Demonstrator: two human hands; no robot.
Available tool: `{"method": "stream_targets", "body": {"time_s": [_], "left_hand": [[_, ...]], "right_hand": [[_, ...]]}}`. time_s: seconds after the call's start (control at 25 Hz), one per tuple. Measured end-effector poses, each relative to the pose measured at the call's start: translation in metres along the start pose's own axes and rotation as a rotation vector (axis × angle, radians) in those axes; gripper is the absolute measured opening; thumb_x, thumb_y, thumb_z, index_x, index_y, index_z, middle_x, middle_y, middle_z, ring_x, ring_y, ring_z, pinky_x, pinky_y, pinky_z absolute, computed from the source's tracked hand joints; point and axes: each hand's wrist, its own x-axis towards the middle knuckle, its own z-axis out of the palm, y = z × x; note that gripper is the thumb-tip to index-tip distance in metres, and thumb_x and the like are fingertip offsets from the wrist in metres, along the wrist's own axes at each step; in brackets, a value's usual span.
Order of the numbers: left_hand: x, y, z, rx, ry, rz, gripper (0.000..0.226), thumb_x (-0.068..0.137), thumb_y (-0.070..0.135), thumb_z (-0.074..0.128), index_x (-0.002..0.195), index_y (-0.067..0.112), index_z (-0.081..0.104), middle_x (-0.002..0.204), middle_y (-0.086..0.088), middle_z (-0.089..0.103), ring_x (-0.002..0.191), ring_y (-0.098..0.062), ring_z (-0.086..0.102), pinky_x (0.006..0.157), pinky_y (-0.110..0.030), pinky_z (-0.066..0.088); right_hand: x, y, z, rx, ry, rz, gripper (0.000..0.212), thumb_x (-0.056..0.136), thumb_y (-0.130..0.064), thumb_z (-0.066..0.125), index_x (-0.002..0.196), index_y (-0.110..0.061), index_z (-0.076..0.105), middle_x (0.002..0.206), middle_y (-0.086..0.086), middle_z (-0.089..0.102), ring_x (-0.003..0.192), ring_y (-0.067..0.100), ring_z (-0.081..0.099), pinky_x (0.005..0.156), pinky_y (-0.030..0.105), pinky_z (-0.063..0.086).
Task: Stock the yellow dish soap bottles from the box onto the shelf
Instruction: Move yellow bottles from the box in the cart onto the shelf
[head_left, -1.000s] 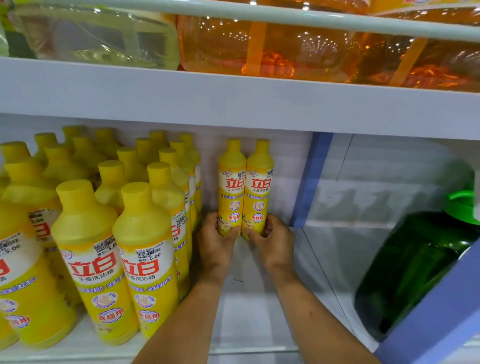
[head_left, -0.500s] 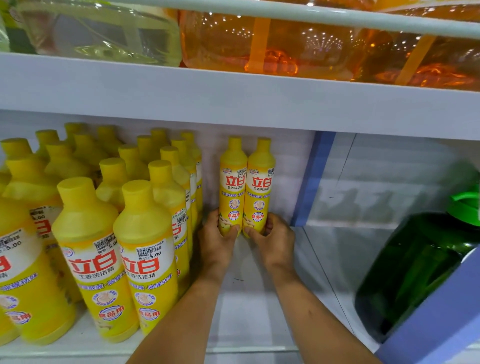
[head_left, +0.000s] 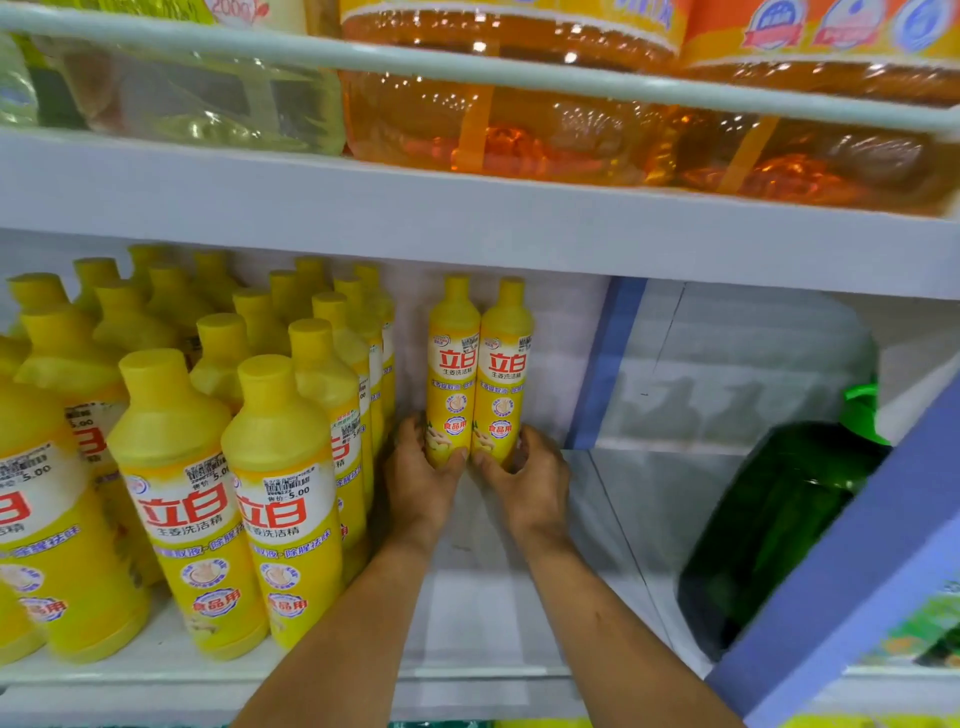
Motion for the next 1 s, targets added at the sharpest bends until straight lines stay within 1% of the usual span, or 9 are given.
{"method": "stream_targets", "body": {"time_s": [0.12,0.16,0.24,0.32,0.4,0.48,0.6,0.8,1.0], "left_hand": [[-0.030,0.028,-0.009,0.227,-0.031,0.014,0.055,0.077,0.032,0.082,0.124,0.020,0.057,0.120,-0.008,0.069,0.110,-0.028,0.066,0.090,-0.039,0.055],[-0.039,0.034,-0.012,0.336,-0.070,0.040,0.054,0.079,0.036,0.078,0.125,0.019,0.057,0.121,-0.008,0.068,0.111,-0.029,0.065,0.089,-0.037,0.054],[-0.057,0.049,-0.023,0.569,-0.193,0.062,0.062,0.078,0.054,0.067,0.129,0.022,0.055,0.124,-0.007,0.065,0.115,-0.030,0.062,0.092,-0.039,0.053],[-0.070,0.062,-0.039,0.792,-0.357,0.077,0.069,0.081,0.060,0.060,0.135,0.018,0.050,0.134,-0.009,0.058,0.124,-0.031,0.056,0.101,-0.041,0.047],[-0.085,0.074,-0.056,0.956,-0.497,0.171,0.067,0.088,0.055,0.055,0.139,0.013,0.043,0.139,-0.011,0.051,0.130,-0.033,0.049,0.107,-0.041,0.042],[-0.103,0.087,-0.072,1.088,-0.573,0.284,0.063,0.091,0.051,0.054,0.138,0.011,0.042,0.139,-0.013,0.049,0.130,-0.034,0.048,0.106,-0.042,0.043],[-0.132,0.109,-0.093,1.189,-0.628,0.377,0.060,0.091,0.053,0.055,0.135,0.012,0.045,0.137,-0.013,0.051,0.128,-0.033,0.049,0.105,-0.041,0.043],[-0.185,0.122,-0.156,1.235,-0.648,0.528,0.062,0.094,0.059,0.048,0.135,0.012,0.046,0.136,-0.013,0.053,0.128,-0.033,0.047,0.107,-0.042,0.039],[-0.233,0.102,-0.271,1.213,-0.594,0.474,0.071,0.092,0.061,0.052,0.142,0.012,0.042,0.139,-0.013,0.053,0.128,-0.034,0.049,0.105,-0.045,0.044]], "right_hand": [[-0.016,-0.010,-0.022,-0.142,-0.105,-0.049,0.044,0.081,-0.048,0.077,0.116,-0.023,0.065,0.112,0.001,0.067,0.103,0.020,0.064,0.081,0.025,0.048],[-0.022,-0.016,-0.033,-0.215,-0.161,-0.068,0.045,0.083,-0.049,0.074,0.119,-0.023,0.063,0.116,0.002,0.065,0.108,0.022,0.061,0.082,0.024,0.044],[-0.032,-0.028,-0.056,-0.359,-0.291,-0.074,0.059,0.081,-0.061,0.062,0.128,-0.025,0.058,0.125,0.001,0.061,0.118,0.023,0.057,0.091,0.028,0.046],[-0.041,-0.043,-0.080,-0.528,-0.441,-0.082,0.075,0.074,-0.069,0.050,0.136,-0.026,0.051,0.135,0.002,0.056,0.126,0.026,0.052,0.100,0.033,0.046],[-0.053,-0.060,-0.100,-0.709,-0.561,-0.115,0.074,0.084,-0.062,0.059,0.143,-0.020,0.045,0.144,0.006,0.049,0.132,0.029,0.046,0.105,0.034,0.042],[-0.070,-0.079,-0.117,-0.801,-0.605,-0.153,0.070,0.090,-0.054,0.062,0.145,-0.014,0.042,0.146,0.010,0.046,0.135,0.031,0.044,0.106,0.036,0.042],[-0.104,-0.101,-0.135,-0.845,-0.614,-0.164,0.068,0.092,-0.052,0.062,0.144,-0.014,0.041,0.146,0.010,0.045,0.135,0.031,0.045,0.105,0.039,0.044],[-0.177,-0.144,-0.145,-0.918,-0.578,-0.194,0.064,0.092,-0.052,0.061,0.139,-0.011,0.045,0.143,0.013,0.048,0.132,0.033,0.045,0.103,0.040,0.043],[-0.266,-0.190,-0.103,-0.917,-0.620,-0.266,0.068,0.092,-0.055,0.061,0.143,-0.013,0.046,0.143,0.013,0.050,0.134,0.033,0.045,0.109,0.043,0.042]]}}
